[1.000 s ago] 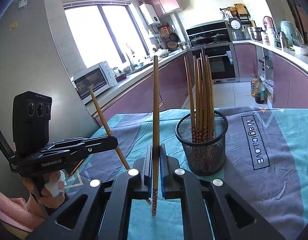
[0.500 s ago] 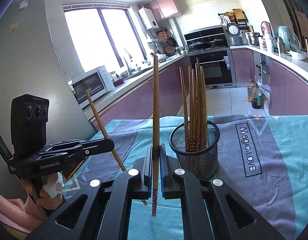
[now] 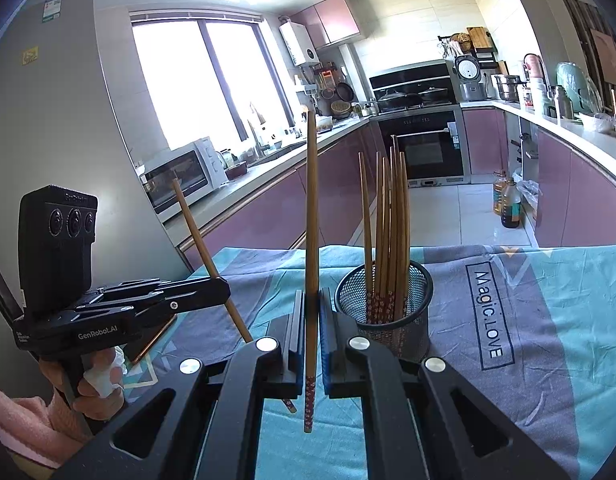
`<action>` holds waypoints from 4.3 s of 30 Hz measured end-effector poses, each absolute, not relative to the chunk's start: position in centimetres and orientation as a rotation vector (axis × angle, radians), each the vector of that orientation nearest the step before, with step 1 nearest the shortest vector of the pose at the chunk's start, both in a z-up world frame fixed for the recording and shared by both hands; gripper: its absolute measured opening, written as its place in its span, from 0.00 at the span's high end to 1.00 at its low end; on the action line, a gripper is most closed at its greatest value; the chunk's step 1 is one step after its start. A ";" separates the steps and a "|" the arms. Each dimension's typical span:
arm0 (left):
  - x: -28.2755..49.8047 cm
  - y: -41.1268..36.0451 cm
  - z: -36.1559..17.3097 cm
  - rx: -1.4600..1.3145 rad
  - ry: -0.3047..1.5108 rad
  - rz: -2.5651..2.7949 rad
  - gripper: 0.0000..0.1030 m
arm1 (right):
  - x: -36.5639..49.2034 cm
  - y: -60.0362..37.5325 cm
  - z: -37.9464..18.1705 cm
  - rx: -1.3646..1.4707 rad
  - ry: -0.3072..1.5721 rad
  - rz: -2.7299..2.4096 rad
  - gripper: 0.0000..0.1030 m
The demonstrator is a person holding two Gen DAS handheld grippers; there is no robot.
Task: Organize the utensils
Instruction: 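Carry the right tool's chopstick over the mesh cup while the left tool follows with its chopstick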
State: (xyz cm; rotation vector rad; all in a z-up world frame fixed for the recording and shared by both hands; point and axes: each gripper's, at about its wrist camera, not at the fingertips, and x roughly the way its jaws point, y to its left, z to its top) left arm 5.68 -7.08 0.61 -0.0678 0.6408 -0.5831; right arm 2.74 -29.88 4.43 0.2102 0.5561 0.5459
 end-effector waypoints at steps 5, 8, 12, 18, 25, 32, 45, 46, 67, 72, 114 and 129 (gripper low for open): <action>5.8 -7.2 0.9 -0.065 0.638 -0.582 0.93 | 2.7 -29.9 4.5 0.209 0.554 0.545 0.95; 5.9 -7.1 0.9 -0.065 0.638 -0.580 0.93 | 2.7 -29.9 4.5 0.208 0.553 0.544 0.95; 5.9 -7.2 1.3 -0.064 0.634 -0.580 0.93 | 2.8 -29.9 4.8 0.206 0.548 0.543 0.95; 6.2 -7.2 1.7 -0.065 0.627 -0.580 0.93 | 3.2 -29.9 5.3 0.202 0.542 0.541 0.95; 6.3 -7.3 1.9 -0.061 0.623 -0.583 0.93 | 3.5 -29.8 5.4 0.198 0.540 0.543 0.95; 6.5 -7.3 2.4 -0.058 0.618 -0.587 0.93 | 3.7 -29.9 5.9 0.192 0.531 0.545 0.95; 6.8 -7.3 3.0 -0.047 0.594 -0.585 0.93 | 4.0 -29.9 6.6 0.177 0.510 0.545 0.95; 6.8 -7.4 3.1 -0.047 0.592 -0.585 0.93 | 4.0 -29.9 6.8 0.176 0.507 0.545 0.95; 6.2 -7.7 4.5 -0.035 0.542 -0.585 0.93 | 5.1 -29.4 8.3 0.165 0.471 0.556 0.95; 6.2 -7.7 5.1 -0.040 0.527 -0.589 0.93 | 5.4 -29.6 8.6 0.162 0.461 0.552 0.95; 6.4 -9.1 8.1 -0.039 0.475 -0.599 0.93 | 7.8 -30.6 9.4 0.155 0.442 0.487 0.95; 7.0 -9.5 8.1 -0.033 0.494 -0.596 0.93 | 8.8 -30.5 8.9 0.152 0.460 0.473 0.95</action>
